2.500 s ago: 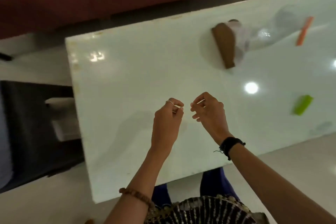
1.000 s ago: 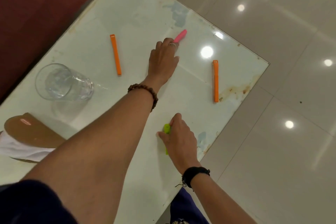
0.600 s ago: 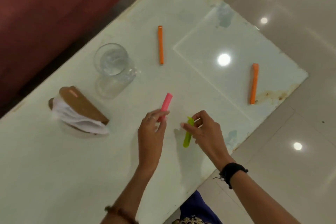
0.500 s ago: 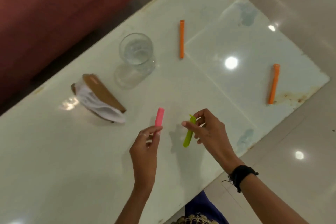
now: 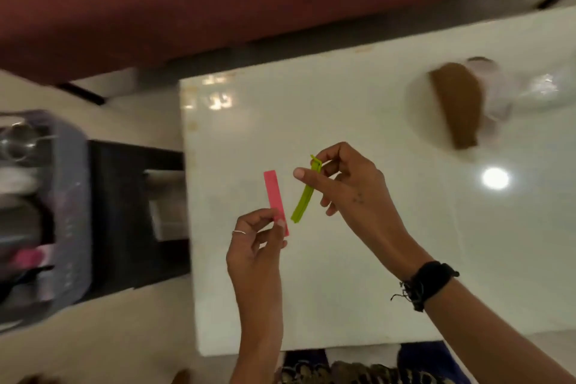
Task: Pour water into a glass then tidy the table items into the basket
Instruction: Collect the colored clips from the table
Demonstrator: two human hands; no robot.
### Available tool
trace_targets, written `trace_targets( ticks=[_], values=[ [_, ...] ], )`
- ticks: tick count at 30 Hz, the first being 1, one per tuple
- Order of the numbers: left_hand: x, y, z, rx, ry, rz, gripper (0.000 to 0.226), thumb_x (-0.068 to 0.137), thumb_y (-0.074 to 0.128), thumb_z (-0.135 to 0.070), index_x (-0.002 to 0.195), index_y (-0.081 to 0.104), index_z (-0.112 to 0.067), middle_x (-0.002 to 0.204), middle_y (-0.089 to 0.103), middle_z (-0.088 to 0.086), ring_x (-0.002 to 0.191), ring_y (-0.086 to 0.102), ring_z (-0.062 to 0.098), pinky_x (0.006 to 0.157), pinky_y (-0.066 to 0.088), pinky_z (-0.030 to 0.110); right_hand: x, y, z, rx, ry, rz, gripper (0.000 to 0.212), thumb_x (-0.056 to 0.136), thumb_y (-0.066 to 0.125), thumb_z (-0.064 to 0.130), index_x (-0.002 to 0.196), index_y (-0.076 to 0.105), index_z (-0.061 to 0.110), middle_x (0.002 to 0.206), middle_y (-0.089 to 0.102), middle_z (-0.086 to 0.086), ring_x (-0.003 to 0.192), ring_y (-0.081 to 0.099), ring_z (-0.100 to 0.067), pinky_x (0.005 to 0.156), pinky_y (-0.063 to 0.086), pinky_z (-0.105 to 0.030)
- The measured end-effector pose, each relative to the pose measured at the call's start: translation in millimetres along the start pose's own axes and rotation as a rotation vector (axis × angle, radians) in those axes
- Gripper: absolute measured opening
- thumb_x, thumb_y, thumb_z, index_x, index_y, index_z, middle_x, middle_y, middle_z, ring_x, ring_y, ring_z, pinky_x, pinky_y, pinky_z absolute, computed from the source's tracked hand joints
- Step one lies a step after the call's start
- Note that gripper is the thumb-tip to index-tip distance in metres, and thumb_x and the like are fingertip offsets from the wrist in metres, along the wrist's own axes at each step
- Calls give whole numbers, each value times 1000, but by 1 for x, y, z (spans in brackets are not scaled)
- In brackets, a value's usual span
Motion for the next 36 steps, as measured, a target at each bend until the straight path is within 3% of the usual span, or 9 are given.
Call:
trace_targets(
  ticks=[3, 8, 11, 14, 17, 22, 29, 33, 36],
  values=[
    [32, -105, -14, 1, 77, -218, 28, 81, 62, 2, 70, 58, -24, 73, 65, -4, 64, 61, 4, 63, 49, 21, -1, 108, 26, -35, -32, 136, 27, 67, 78, 43, 80, 59, 27, 66, 65, 13, 46, 55, -4, 44, 45, -18],
    [66, -263, -22, 213, 195, -605, 21, 80, 64, 0, 77, 54, -18, 70, 60, -6, 60, 57, -10, 60, 40, 1, -10, 266, 57, -131, -156, 305, 28, 63, 79, 43, 69, 54, 31, 58, 60, 19, 50, 52, -1, 50, 51, -32],
    [85, -322, -14, 389, 182, -633, 15, 81, 64, -4, 85, 56, -16, 73, 59, -6, 66, 58, -5, 62, 38, 0, -14, 335, 58, -228, -207, 357, 30, 65, 79, 40, 69, 51, 30, 57, 58, 13, 54, 55, -6, 56, 53, -40],
    [108, -348, 2, 594, 114, -523, 4, 84, 61, -11, 87, 58, -14, 82, 64, 5, 79, 58, 23, 71, 43, 26, -17, 383, 46, -514, -293, 415, 35, 72, 73, 44, 90, 50, 24, 73, 65, 6, 70, 63, -22, 59, 49, -39],
    [125, -353, 14, 870, 67, -414, 6, 84, 60, -17, 89, 60, -13, 86, 65, 10, 87, 53, 29, 73, 43, 40, -19, 405, 30, -900, -449, 414, 43, 84, 63, 41, 107, 42, 12, 86, 67, -11, 79, 63, -36, 56, 36, -33],
    [134, -353, 26, 1039, 60, -329, 13, 84, 62, -27, 87, 61, -15, 84, 67, 4, 89, 54, 26, 81, 41, 37, -20, 417, 19, -1221, -620, 426, 27, 89, 57, 37, 94, 46, 13, 88, 68, -12, 80, 64, -34, 54, 29, -32],
    [123, -347, 25, 1399, 85, -203, 27, 94, 40, -31, 112, 56, -19, 107, 64, 3, 106, 50, 25, 85, 37, 35, -18, 402, 29, -983, -570, 422, 23, 91, 54, 36, 95, 56, 13, 88, 69, -10, 80, 64, -32, 58, 36, -30],
    [109, -306, -3, 933, 222, -273, 14, 88, 58, -20, 96, 65, -10, 91, 67, 12, 89, 59, 33, 79, 48, 43, -10, 335, 36, -720, -501, 311, 21, 91, 53, 36, 87, 55, 16, 79, 68, -3, 73, 63, -25, 58, 48, -37],
    [93, -242, -22, 672, 319, -143, 6, 85, 63, -16, 85, 61, -21, 78, 64, -8, 73, 61, 8, 71, 45, 11, -6, 266, 26, -578, -367, 227, 19, 91, 53, 38, 83, 55, 21, 72, 66, 5, 65, 61, -14, 56, 48, -31]
  ],
)
Point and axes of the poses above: each hand's wrist, its own x-axis towards the middle knuckle, its own y-axis out of the palm, z = x × y, the point moved 3 cm from there along x, towards the middle knuckle
